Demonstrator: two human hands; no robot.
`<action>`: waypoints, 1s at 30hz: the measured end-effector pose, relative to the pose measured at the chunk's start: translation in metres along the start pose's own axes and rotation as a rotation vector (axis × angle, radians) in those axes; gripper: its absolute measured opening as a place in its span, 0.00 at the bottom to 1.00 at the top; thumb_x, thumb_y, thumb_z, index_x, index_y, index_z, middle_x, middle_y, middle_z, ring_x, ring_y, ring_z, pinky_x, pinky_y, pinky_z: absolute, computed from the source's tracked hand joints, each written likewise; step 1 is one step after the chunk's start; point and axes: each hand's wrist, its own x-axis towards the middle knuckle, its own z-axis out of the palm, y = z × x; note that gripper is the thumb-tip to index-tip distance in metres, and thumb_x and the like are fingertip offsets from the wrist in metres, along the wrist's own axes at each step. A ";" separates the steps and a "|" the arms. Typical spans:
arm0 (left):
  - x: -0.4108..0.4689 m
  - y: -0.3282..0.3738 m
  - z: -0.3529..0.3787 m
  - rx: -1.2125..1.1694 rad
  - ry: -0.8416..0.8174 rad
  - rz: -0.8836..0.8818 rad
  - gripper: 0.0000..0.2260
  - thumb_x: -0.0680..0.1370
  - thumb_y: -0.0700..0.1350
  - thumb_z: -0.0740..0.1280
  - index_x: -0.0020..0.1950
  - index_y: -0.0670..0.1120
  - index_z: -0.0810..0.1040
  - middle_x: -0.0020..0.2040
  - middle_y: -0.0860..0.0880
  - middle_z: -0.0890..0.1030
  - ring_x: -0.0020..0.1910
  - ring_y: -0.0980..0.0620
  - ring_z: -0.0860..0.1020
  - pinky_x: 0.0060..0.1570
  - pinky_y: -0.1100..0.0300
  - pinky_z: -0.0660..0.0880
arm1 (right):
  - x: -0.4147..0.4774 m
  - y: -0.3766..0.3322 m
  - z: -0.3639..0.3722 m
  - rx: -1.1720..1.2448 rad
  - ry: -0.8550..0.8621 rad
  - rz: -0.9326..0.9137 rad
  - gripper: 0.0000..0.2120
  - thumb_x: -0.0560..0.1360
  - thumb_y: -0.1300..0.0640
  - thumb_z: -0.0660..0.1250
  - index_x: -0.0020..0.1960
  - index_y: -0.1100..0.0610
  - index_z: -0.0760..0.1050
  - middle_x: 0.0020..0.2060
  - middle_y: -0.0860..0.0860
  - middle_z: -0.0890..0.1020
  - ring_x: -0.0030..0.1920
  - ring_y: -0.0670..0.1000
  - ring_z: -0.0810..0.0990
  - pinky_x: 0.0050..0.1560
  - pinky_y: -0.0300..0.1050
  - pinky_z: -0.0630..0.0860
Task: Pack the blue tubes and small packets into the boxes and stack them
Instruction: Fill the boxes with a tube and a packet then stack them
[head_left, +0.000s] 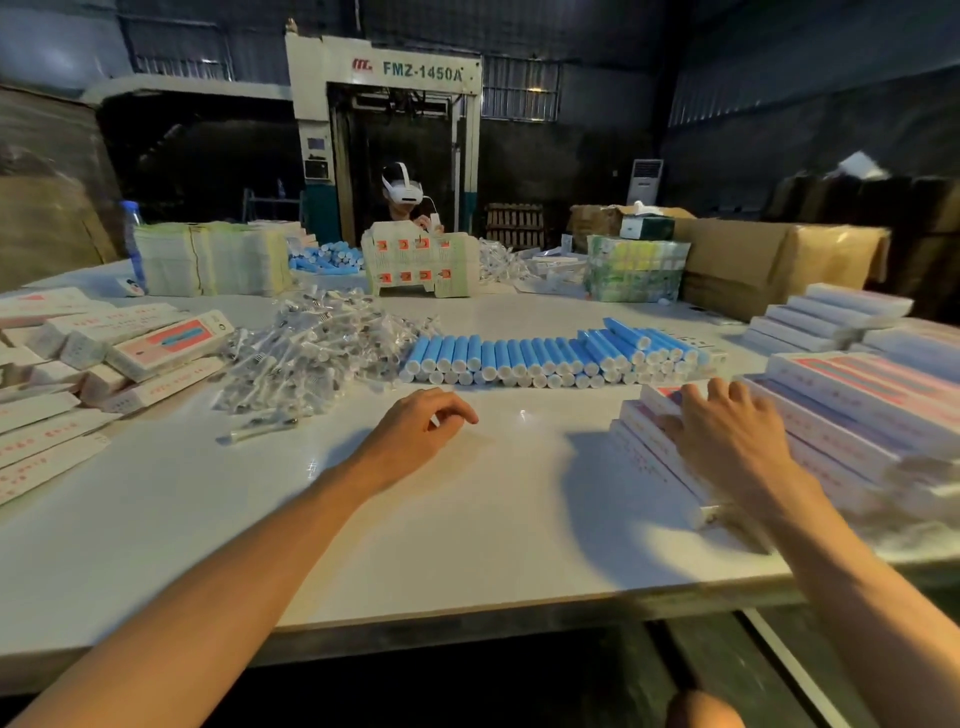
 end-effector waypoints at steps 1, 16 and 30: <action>0.000 -0.001 0.000 -0.001 -0.002 -0.004 0.09 0.85 0.43 0.67 0.54 0.55 0.86 0.53 0.62 0.83 0.50 0.58 0.79 0.52 0.61 0.79 | 0.000 0.002 -0.003 -0.039 -0.005 0.004 0.25 0.84 0.37 0.54 0.69 0.54 0.71 0.66 0.56 0.76 0.67 0.58 0.73 0.64 0.54 0.73; 0.004 -0.004 -0.002 0.186 0.080 -0.077 0.10 0.85 0.41 0.66 0.57 0.55 0.83 0.47 0.56 0.84 0.46 0.52 0.81 0.50 0.49 0.79 | 0.026 -0.161 -0.034 0.514 0.223 -0.392 0.11 0.83 0.54 0.60 0.47 0.58 0.77 0.45 0.56 0.83 0.46 0.60 0.81 0.39 0.50 0.73; 0.004 -0.024 -0.110 0.607 0.183 -0.554 0.12 0.84 0.50 0.65 0.67 0.51 0.76 0.64 0.47 0.82 0.60 0.42 0.80 0.50 0.51 0.75 | 0.054 -0.236 0.035 1.152 -0.100 -0.307 0.13 0.83 0.55 0.63 0.46 0.63 0.79 0.41 0.55 0.85 0.43 0.60 0.82 0.48 0.58 0.78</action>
